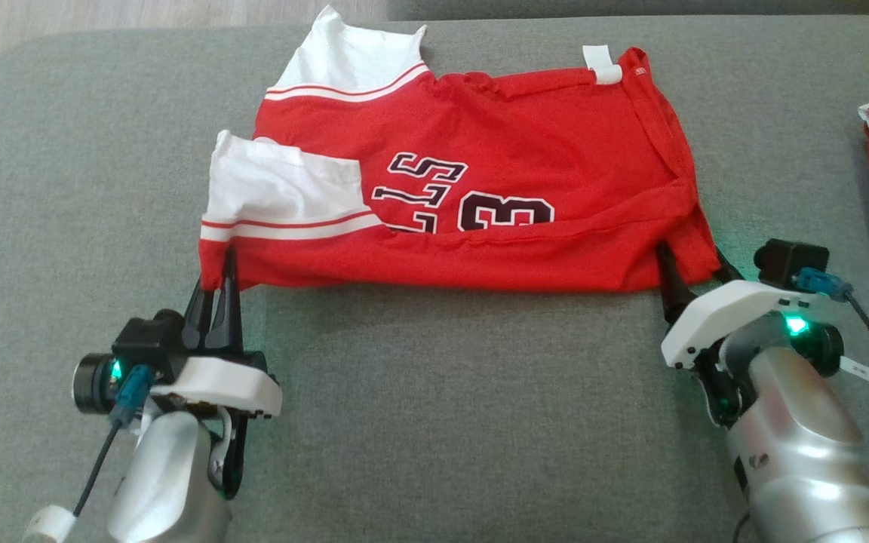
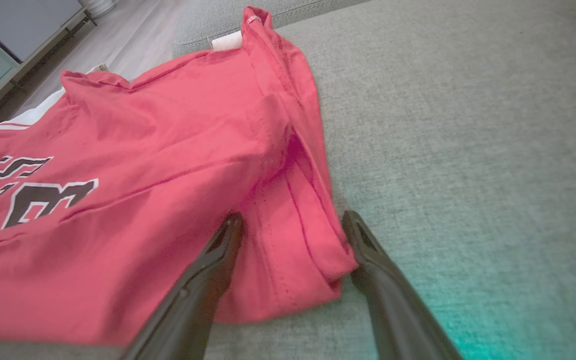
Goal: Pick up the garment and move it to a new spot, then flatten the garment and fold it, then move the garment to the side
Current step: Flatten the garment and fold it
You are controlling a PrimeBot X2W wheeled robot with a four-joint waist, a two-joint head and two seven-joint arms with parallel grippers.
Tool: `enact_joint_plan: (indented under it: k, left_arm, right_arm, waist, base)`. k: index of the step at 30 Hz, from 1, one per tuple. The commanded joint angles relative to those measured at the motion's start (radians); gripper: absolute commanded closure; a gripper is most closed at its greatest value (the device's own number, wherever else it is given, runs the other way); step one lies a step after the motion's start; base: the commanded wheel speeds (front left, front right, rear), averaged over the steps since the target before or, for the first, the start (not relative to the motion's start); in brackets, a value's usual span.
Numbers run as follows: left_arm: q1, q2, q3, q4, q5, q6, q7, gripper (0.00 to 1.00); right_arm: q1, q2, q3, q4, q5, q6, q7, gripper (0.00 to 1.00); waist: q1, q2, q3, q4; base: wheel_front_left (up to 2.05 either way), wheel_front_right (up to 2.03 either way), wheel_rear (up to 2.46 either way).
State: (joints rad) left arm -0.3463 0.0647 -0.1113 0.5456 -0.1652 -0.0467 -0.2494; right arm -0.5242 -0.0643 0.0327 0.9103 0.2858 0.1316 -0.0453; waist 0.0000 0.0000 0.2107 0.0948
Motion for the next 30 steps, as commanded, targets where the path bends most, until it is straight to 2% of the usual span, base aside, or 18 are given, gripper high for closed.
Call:
enact_joint_plan:
  k: [1, 2, 3, 8, 15, 25, 30]
  left_arm:
    - [-0.019, 0.015, 0.026, -0.024, 0.009, -0.005, -0.012, 1.00]
    - [-0.019, 0.015, 0.027, -0.020, 0.011, -0.005, -0.012, 1.00]
    - [-0.018, 0.016, 0.029, -0.017, 0.012, -0.005, -0.012, 1.00]
    - [-0.012, 0.020, 0.039, -0.008, 0.014, -0.003, -0.012, 1.00]
    - [0.016, 0.026, 0.057, -0.001, 0.016, 0.000, -0.012, 1.00]
    - [0.140, 0.012, 0.054, -0.007, 0.011, 0.002, -0.012, 1.00]
    - [0.205, 0.000, 0.022, -0.027, 0.014, 0.000, -0.012, 1.00]
  right_arm:
    - [-0.007, 0.014, 0.054, 0.034, 0.015, -0.001, -0.002, 0.00]
    - [-0.016, 0.014, 0.064, 0.051, 0.022, -0.001, -0.007, 0.58]
    - [-0.023, 0.014, 0.077, 0.066, 0.029, -0.001, -0.016, 1.00]
    - [-0.046, 0.014, 0.096, 0.107, 0.010, -0.001, -0.091, 1.00]
    - [-0.055, 0.014, 0.004, 0.130, -0.155, -0.001, -0.195, 1.00]
    - [0.097, 0.014, -0.128, 0.018, -0.362, -0.001, -0.201, 1.00]
    - [0.182, 0.014, -0.143, -0.056, -0.348, -0.001, -0.173, 1.00]
  waist:
    - [0.0000, 0.0000, 0.000, 0.001]
    - [0.0000, 0.0000, -0.001, 0.000]
    - [0.0000, 0.0000, -0.003, 0.000]
    - [0.0000, 0.0000, -0.017, -0.010]
    - [0.0000, 0.0000, -0.062, -0.040]
    - [0.0000, 0.0000, -0.176, -0.090]
    - [0.0000, 0.0000, -0.203, -0.095]
  base:
    - [0.00, 0.00, 0.00]
    - [0.00, 0.00, 0.00]
    - [0.00, 0.00, 0.00]
    - [0.00, 0.00, 0.00]
    - [0.00, 0.00, 0.00]
    - [0.00, 0.00, 0.00]
    - [0.00, 0.00, 0.00]
